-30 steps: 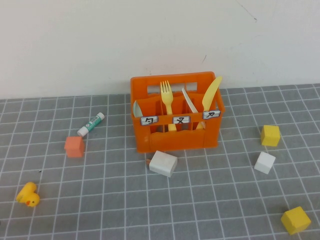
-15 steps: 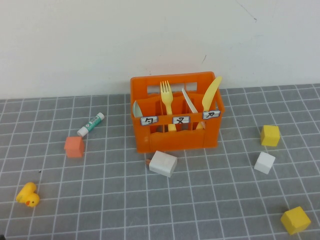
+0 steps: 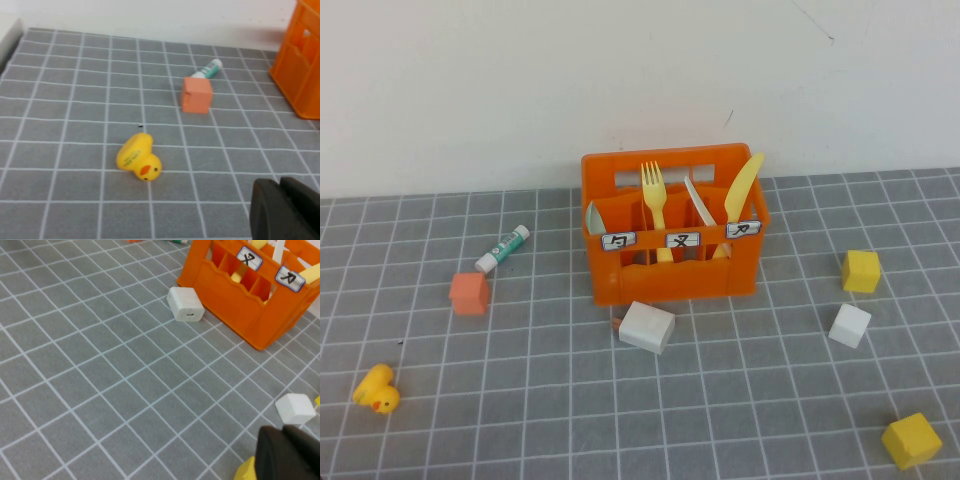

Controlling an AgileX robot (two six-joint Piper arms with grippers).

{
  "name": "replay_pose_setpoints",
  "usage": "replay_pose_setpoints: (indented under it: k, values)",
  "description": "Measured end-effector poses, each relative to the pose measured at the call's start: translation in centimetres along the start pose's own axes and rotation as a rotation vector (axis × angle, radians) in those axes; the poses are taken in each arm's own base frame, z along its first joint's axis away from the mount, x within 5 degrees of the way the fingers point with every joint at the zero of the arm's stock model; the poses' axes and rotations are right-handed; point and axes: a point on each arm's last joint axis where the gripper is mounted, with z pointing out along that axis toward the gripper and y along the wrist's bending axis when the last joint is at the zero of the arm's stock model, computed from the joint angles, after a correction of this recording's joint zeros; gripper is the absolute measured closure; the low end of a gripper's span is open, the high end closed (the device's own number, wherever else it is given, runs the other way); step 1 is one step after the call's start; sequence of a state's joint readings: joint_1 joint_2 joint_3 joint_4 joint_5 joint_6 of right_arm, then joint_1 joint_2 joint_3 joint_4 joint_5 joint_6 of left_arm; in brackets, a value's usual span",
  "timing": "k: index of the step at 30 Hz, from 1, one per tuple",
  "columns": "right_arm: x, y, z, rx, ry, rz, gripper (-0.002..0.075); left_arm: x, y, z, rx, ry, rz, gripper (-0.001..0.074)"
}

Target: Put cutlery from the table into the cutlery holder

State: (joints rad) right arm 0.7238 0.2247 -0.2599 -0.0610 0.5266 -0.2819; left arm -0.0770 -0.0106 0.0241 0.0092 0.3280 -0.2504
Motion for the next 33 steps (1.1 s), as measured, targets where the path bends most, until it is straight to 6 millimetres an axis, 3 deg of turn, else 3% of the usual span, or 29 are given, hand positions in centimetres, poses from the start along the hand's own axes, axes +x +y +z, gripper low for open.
replay_pose_setpoints:
  k: [33]
  values:
    - [0.06, 0.02, 0.00, -0.002, 0.006, 0.000, 0.0727, 0.04, -0.09, 0.00, 0.005, 0.003, 0.011, 0.0735]
